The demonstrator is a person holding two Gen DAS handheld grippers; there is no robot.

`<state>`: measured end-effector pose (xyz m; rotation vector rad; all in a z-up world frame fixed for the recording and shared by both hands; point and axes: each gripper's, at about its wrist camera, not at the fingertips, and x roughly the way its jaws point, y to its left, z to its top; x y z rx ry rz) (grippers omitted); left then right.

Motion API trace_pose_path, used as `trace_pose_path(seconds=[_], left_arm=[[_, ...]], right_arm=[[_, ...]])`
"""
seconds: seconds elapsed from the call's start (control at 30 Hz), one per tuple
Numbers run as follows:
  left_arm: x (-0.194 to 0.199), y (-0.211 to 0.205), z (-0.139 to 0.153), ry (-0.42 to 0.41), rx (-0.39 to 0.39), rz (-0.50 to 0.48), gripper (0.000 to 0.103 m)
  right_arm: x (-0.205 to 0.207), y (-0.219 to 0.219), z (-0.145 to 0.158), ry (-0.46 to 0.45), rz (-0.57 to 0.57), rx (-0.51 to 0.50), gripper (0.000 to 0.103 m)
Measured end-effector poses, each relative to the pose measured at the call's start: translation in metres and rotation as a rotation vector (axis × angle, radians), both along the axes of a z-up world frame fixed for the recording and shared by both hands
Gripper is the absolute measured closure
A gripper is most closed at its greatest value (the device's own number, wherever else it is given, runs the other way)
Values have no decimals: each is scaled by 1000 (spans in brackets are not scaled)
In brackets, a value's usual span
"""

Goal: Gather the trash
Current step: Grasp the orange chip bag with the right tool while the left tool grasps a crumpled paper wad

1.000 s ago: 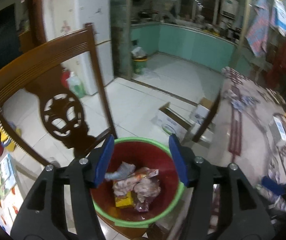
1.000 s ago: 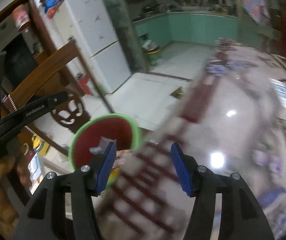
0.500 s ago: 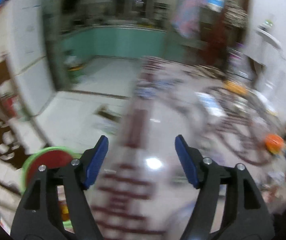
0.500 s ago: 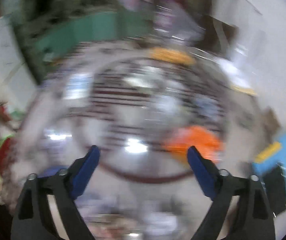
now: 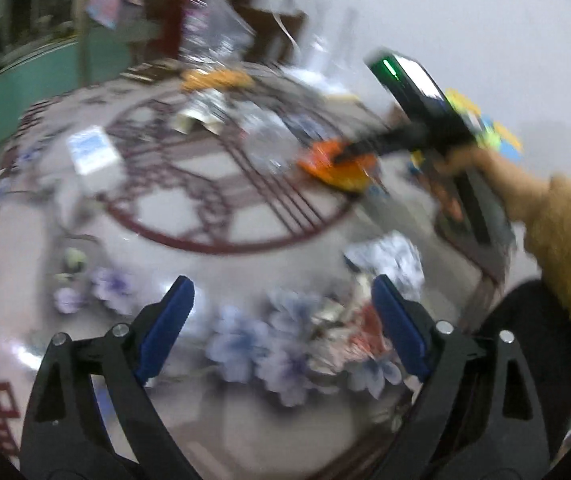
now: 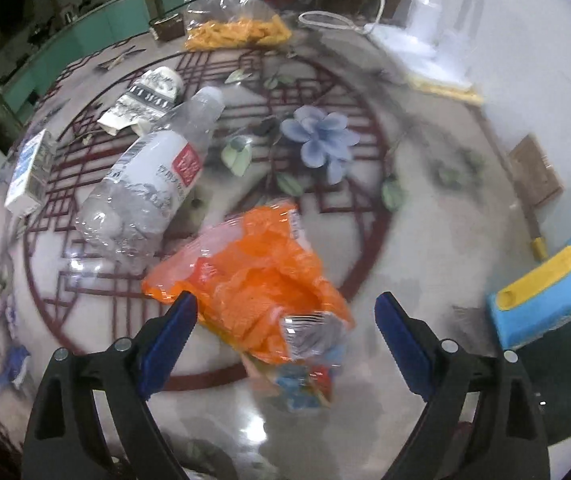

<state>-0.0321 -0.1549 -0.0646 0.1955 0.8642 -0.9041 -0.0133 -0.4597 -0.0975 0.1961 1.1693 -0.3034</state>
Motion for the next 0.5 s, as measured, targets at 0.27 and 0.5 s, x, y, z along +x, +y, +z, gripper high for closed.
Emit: trace_pose_path(seconds=[0.27,0.5], left_arm=[[-24,-48,-37,51,76,-132,15],[-27,-56,-58,122,112,-146,31]], right_arm=[[2,4,6,-30,27,43,51],[-3,6,14,-63,27,58,55]])
